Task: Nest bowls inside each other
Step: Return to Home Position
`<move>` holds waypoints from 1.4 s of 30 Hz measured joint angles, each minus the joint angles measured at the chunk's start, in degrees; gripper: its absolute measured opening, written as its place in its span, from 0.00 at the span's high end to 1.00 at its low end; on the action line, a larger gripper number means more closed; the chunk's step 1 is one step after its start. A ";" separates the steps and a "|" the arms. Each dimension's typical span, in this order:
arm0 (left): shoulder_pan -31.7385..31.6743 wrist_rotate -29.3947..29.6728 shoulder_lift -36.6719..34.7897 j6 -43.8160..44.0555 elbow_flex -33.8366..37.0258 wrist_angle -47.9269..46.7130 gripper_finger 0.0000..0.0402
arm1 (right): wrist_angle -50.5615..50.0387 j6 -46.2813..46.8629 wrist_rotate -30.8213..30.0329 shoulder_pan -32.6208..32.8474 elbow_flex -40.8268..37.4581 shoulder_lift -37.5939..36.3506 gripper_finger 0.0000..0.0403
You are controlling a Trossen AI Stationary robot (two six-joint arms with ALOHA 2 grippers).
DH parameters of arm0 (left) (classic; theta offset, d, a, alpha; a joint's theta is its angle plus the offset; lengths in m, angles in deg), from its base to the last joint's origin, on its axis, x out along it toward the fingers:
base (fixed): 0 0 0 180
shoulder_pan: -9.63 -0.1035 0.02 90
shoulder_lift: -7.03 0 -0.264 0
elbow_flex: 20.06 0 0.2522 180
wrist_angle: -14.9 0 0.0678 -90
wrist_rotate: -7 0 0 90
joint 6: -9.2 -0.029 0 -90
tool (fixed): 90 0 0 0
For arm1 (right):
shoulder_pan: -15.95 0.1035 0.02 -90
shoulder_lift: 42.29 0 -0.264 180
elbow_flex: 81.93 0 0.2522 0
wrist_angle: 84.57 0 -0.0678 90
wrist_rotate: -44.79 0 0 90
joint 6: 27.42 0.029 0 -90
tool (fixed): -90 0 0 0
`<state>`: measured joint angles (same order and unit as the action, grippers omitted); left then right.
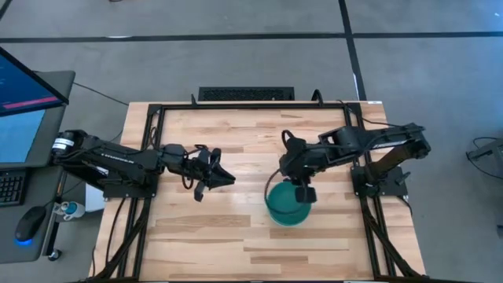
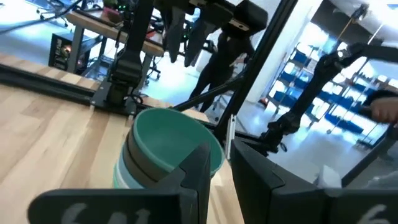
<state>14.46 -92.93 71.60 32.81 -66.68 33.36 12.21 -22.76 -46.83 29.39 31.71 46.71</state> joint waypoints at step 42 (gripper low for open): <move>1.22 9.61 -24.36 -18.28 -41.97 -65.87 0.86 | 7.40 -2.64 0.04 3.49 -6.32 -38.86 0.77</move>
<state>15.68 -83.32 47.24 14.54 -108.65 -32.51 19.61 -25.40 -46.78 32.88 25.39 7.85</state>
